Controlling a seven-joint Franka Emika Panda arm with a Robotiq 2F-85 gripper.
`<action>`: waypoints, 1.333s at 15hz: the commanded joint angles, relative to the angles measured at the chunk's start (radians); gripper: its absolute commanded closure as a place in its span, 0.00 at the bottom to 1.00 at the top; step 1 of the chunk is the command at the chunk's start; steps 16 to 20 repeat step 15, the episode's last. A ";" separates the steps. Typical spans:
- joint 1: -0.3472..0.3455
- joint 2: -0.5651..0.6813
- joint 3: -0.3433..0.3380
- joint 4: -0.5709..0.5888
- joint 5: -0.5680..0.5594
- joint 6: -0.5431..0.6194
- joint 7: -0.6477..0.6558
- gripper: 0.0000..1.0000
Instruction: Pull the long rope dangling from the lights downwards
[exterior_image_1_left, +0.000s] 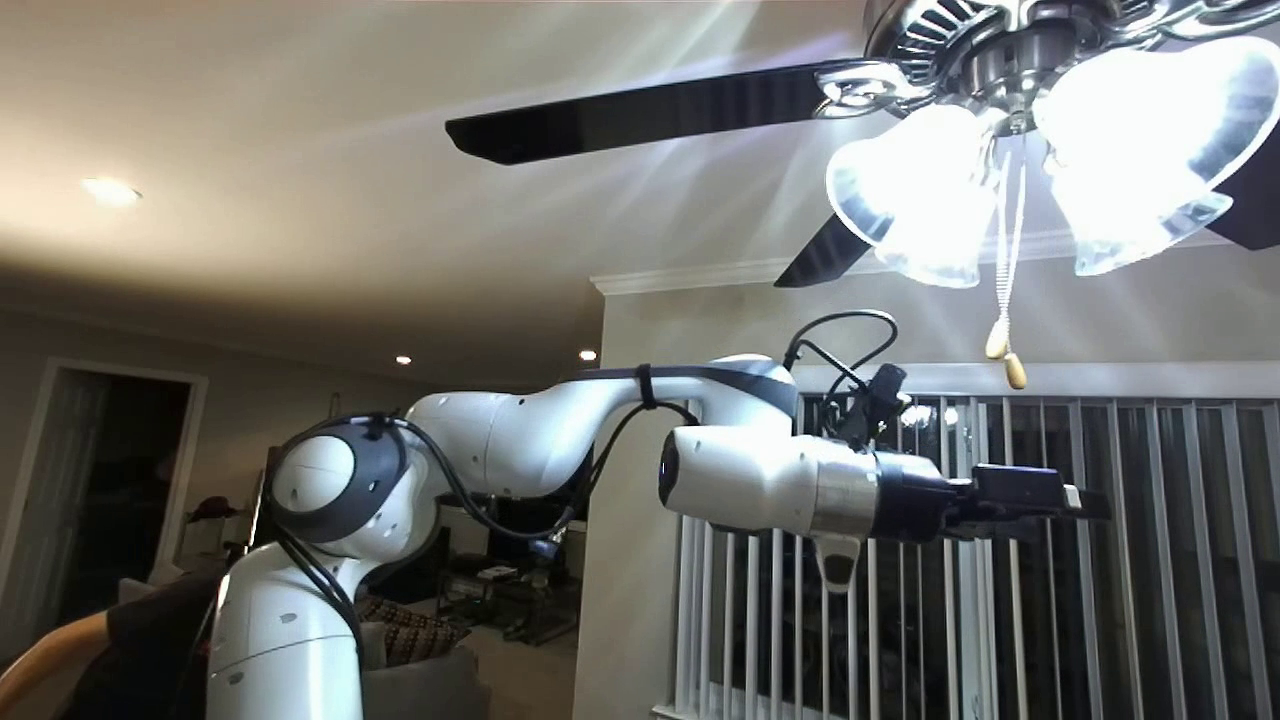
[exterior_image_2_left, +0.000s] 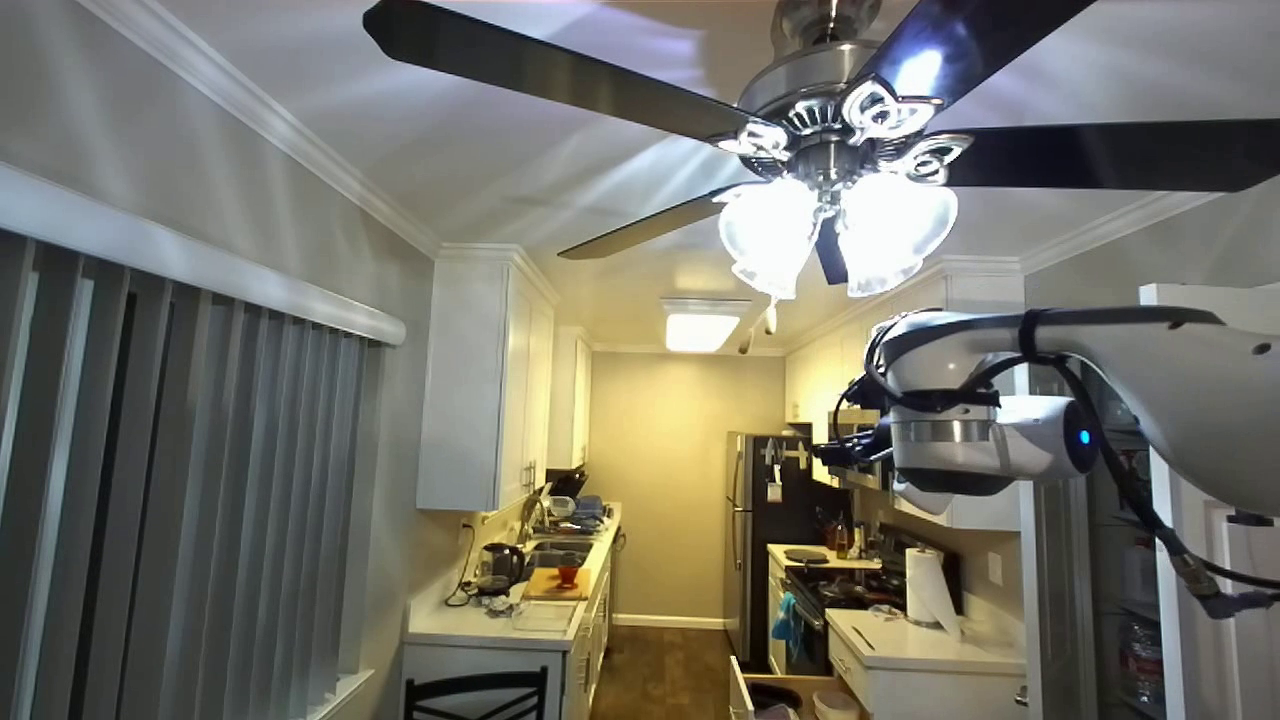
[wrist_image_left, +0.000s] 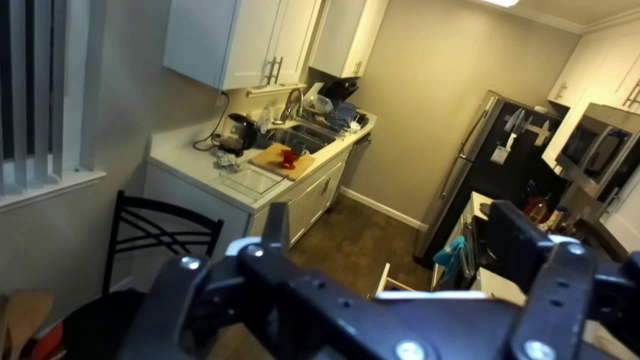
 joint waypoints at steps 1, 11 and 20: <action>0.068 -0.045 -0.039 -0.070 -0.112 0.019 0.027 0.00; 0.047 -0.141 -0.019 -0.137 -0.249 0.000 0.052 0.00; 0.051 -0.146 -0.019 -0.137 -0.253 0.000 0.052 0.00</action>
